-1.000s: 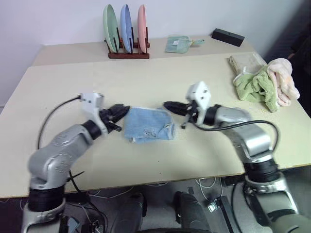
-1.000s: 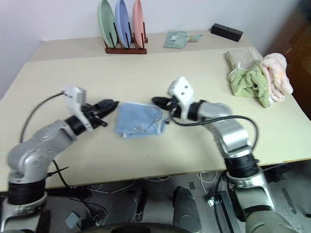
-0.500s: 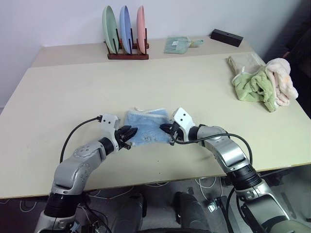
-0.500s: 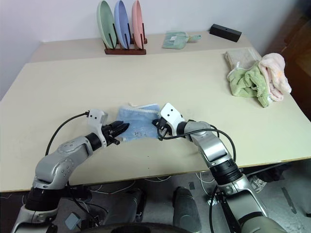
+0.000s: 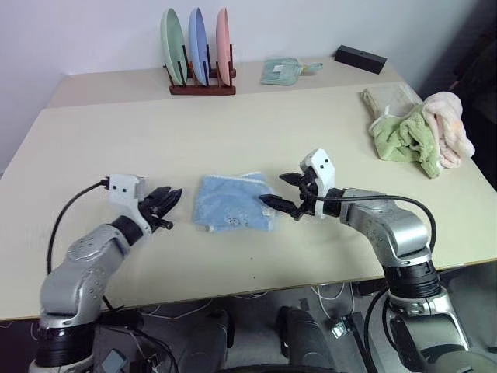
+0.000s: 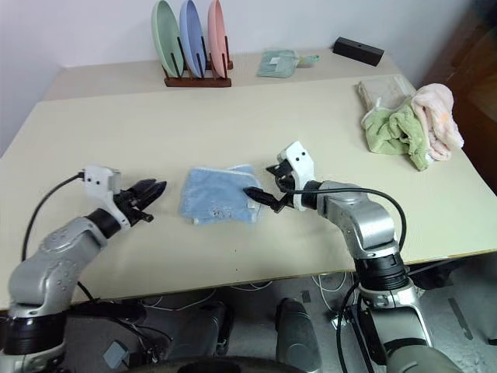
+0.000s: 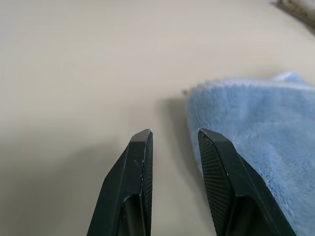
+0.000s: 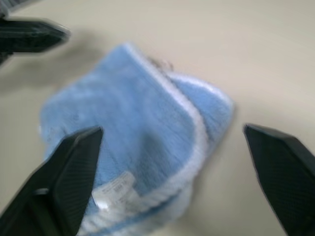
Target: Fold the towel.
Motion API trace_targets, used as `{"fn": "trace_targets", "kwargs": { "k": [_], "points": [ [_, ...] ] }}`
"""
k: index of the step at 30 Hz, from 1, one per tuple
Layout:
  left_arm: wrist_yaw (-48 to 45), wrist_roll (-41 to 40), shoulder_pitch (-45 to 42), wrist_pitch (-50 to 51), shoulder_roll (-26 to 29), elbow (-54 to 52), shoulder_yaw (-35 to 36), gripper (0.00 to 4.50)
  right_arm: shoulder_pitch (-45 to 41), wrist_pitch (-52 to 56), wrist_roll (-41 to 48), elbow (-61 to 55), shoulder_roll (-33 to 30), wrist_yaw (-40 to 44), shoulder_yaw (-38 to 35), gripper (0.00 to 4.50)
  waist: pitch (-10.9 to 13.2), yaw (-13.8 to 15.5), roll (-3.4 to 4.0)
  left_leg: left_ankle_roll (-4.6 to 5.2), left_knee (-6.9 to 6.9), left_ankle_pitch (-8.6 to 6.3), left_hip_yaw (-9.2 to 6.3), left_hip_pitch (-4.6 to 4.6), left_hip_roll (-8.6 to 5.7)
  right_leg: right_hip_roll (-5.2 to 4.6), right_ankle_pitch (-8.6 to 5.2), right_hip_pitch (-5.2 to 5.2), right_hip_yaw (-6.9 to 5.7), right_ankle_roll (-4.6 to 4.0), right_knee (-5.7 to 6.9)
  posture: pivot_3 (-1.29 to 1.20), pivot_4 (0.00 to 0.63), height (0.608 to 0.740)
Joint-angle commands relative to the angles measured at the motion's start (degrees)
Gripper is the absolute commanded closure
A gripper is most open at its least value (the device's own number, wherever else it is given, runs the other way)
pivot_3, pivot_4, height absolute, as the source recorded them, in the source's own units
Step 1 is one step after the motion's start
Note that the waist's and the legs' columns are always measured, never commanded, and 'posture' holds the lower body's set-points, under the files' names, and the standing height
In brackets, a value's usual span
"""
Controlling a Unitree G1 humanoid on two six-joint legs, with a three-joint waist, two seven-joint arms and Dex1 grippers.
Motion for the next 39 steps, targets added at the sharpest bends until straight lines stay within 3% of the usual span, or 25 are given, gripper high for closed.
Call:
{"fn": "trace_targets", "kwargs": {
  "k": [1,11,15,21,26,33,39],
  "points": [
    [-4.4,1.7,2.1,-4.4,3.0,-4.8,0.3,3.05,-1.9,6.0,3.1,1.0,2.2,-3.2,-2.9,0.11,0.0,0.1,0.00,0.00,0.00,0.00,0.01,-0.01,0.00,0.00,-0.05,-0.01,0.00,-0.08,0.00,0.00,0.150,0.740],
    [-4.4,1.8,3.5,-4.4,1.1,-7.0,-2.2,3.05,-4.6,8.5,4.9,10.3,10.0,-5.2,-1.7,0.11,0.0,-0.6,0.01,0.00,0.00,0.00,0.01,-0.03,0.00,0.01,0.05,-0.02,-0.02,0.08,-0.01,0.00,0.150,0.740],
    [-4.3,1.7,4.0,-4.3,0.8,-7.7,-2.5,3.05,-4.7,9.5,6.7,10.0,12.5,-5.4,-2.4,1.36,0.0,-1.0,0.03,0.00,-0.05,0.00,-0.01,-0.03,0.01,0.03,0.05,-0.06,-0.01,0.08,0.02,0.00,0.150,0.740],
    [-4.2,1.7,4.0,-4.2,0.7,-7.7,-2.9,3.05,-5.3,11.4,10.0,7.7,12.9,-6.1,-5.0,4.43,0.0,-0.9,0.03,0.00,-0.06,0.00,-0.01,-0.04,0.02,0.04,0.05,-0.07,-0.01,0.08,0.03,0.00,0.150,0.740],
    [-4.4,2.0,3.4,-4.5,0.5,-7.2,-4.1,3.05,-7.5,10.0,12.4,6.0,12.9,-9.7,-11.1,4.43,0.0,-1.0,0.04,0.00,-0.05,0.00,-0.01,-0.05,0.01,0.04,0.05,-0.08,-0.01,0.08,0.02,0.00,0.150,0.740],
    [-5.3,2.7,-1.8,-4.4,-1.3,-3.8,-8.2,3.05,-14.8,2.5,13.8,12.4,6.8,-26.5,-34.8,4.43,0.0,0.1,0.06,0.00,-0.03,0.00,-0.01,-0.11,-0.06,-0.02,0.05,-0.08,-0.04,0.09,0.01,0.00,0.150,0.740],
    [-7.7,4.0,-6.6,-5.1,-3.0,-0.4,-13.0,3.05,-7.8,6.8,16.4,9.3,5.7,-40.9,-48.4,4.43,0.0,0.3,0.05,0.03,-0.07,-0.01,0.05,-0.11,-0.01,0.01,0.05,-0.06,-0.05,0.08,-0.03,0.00,0.150,0.740]
  ]
}}
